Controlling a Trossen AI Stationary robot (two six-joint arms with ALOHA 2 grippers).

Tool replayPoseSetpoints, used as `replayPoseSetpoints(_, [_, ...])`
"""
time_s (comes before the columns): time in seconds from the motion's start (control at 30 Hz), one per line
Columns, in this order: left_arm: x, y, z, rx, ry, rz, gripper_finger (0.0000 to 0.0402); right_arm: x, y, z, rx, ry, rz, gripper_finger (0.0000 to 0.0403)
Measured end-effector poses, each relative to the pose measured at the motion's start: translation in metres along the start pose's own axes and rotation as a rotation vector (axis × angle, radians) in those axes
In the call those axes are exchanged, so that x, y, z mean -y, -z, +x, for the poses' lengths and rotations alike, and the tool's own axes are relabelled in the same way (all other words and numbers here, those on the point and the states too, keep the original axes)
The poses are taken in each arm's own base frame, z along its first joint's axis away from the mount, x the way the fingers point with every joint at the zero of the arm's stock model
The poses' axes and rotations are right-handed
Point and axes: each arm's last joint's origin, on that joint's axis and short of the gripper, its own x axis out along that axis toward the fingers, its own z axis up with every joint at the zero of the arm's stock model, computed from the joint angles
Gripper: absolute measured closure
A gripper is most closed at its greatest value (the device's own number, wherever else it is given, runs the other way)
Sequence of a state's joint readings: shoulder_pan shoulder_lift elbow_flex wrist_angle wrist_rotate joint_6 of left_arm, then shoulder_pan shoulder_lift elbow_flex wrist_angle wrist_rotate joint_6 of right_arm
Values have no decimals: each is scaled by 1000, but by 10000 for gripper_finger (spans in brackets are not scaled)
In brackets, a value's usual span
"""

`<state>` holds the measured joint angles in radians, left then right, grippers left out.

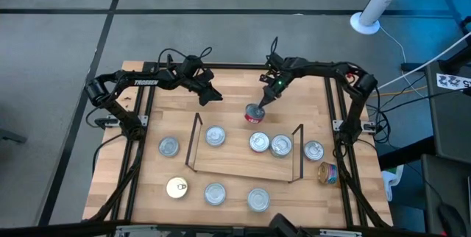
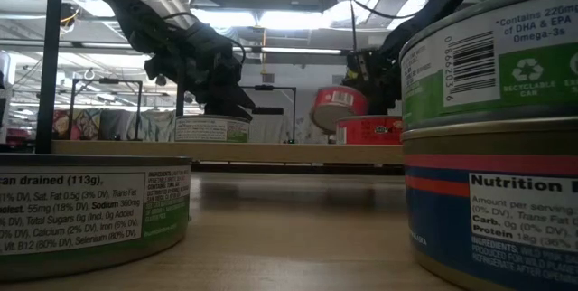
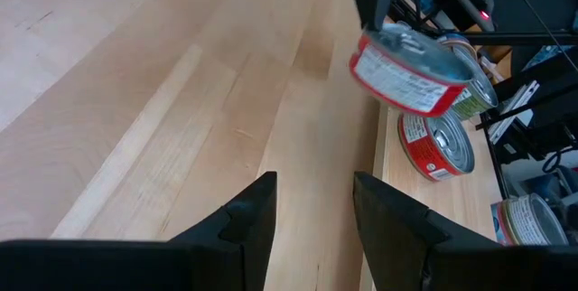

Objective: Stack canned seafood by type on shelf
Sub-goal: Stack the red tuna can on top of the red tuna can on the shelf

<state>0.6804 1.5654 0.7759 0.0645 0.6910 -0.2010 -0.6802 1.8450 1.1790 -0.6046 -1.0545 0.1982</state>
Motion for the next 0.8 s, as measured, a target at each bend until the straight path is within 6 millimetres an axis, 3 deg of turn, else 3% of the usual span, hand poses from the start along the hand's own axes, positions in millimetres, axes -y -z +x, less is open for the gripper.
replayPoseSetpoints(0.23, [0,0,0,0,0,0,259,-32,11,-1,-8,60,-81,403])
replayPoseSetpoints(0.53, [0,0,0,0,0,0,259,-71,36,32,-126,132,-169,403])
replayPoseSetpoints(0.8, [0,0,0,0,0,-6,259,-87,51,60,-202,193,-226,403])
